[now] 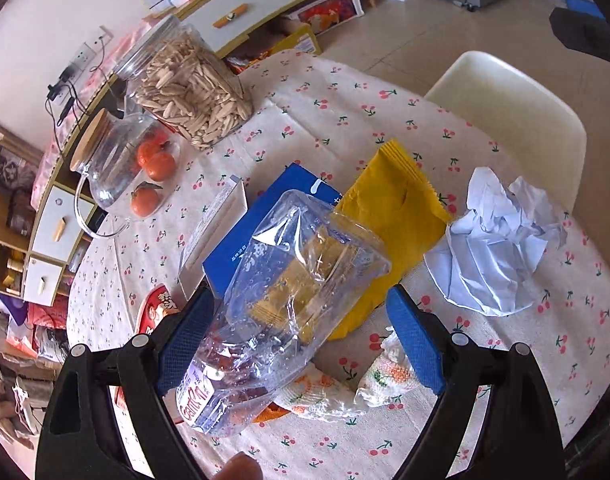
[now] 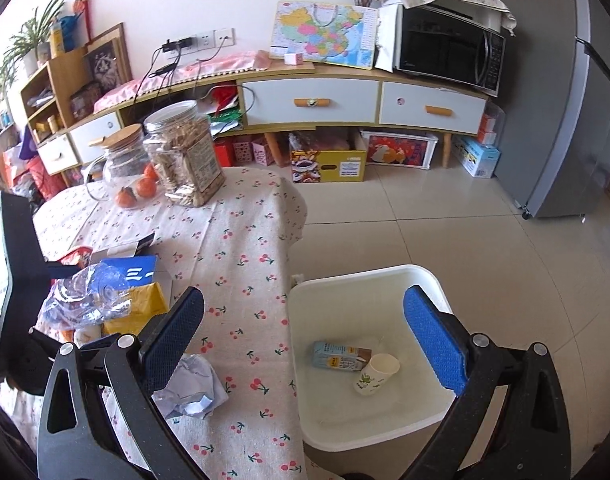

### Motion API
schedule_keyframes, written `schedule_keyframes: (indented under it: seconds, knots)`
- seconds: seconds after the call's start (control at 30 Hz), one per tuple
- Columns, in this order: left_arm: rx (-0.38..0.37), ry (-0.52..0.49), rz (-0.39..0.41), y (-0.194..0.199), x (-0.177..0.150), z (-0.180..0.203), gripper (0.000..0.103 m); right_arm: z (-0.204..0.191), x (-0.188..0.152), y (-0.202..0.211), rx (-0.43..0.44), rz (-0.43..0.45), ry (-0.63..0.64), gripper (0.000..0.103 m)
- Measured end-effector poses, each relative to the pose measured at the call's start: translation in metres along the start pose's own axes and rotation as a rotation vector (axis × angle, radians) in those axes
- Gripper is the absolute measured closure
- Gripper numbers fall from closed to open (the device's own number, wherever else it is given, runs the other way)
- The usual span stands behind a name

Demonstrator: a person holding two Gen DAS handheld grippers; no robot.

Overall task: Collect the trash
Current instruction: 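Grasp the clear plastic bottle with the left tool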

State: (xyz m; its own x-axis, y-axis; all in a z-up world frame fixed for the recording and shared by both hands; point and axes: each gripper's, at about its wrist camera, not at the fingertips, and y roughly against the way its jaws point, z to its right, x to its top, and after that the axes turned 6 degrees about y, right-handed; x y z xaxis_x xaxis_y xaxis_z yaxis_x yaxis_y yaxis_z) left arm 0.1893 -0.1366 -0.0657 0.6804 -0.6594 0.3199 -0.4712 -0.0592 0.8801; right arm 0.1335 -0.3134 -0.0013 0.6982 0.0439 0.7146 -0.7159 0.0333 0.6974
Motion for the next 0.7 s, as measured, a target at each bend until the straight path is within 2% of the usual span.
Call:
schedule_keyframes:
  seconds: [0.03, 0.1, 0.13, 0.23, 0.27, 0.47, 0.6, 0.7]
  knots:
    - [0.000, -0.014, -0.001, -0.002, 0.001, 0.001, 0.019, -0.003, 0.000, -0.002, 0.034, -0.004, 0.021, 0.007]
    - [-0.012, -0.006, 0.001, -0.004, 0.002, -0.001, 0.033, -0.009, -0.001, -0.005, 0.132, -0.017, 0.057, 0.007]
    - [-0.018, 0.013, 0.008, -0.003, 0.002, -0.003, 0.033, -0.012, -0.001, -0.006, 0.166, -0.019, 0.077, 0.007]
    - [-0.011, 0.073, 0.044, 0.000, -0.001, -0.011, 0.042, -0.022, -0.002, -0.007, 0.219, -0.018, 0.142, 0.007]
    - [-0.016, 0.101, 0.051, 0.001, -0.002, -0.016, 0.048, -0.025, -0.003, -0.008, 0.244, -0.026, 0.160, 0.007]
    - [-0.098, 0.331, 0.127, 0.028, -0.021, -0.053, 0.051, -0.053, -0.014, -0.016, 0.348, -0.095, 0.282, 0.007]
    - [-0.182, 0.481, 0.181, 0.049, -0.044, -0.080, 0.055, -0.072, -0.026, -0.021, 0.368, -0.137, 0.376, 0.007]
    - [-0.251, 0.557, 0.214, 0.062, -0.068, -0.093, 0.057, -0.080, -0.032, -0.028, 0.380, -0.169, 0.391, 0.007]
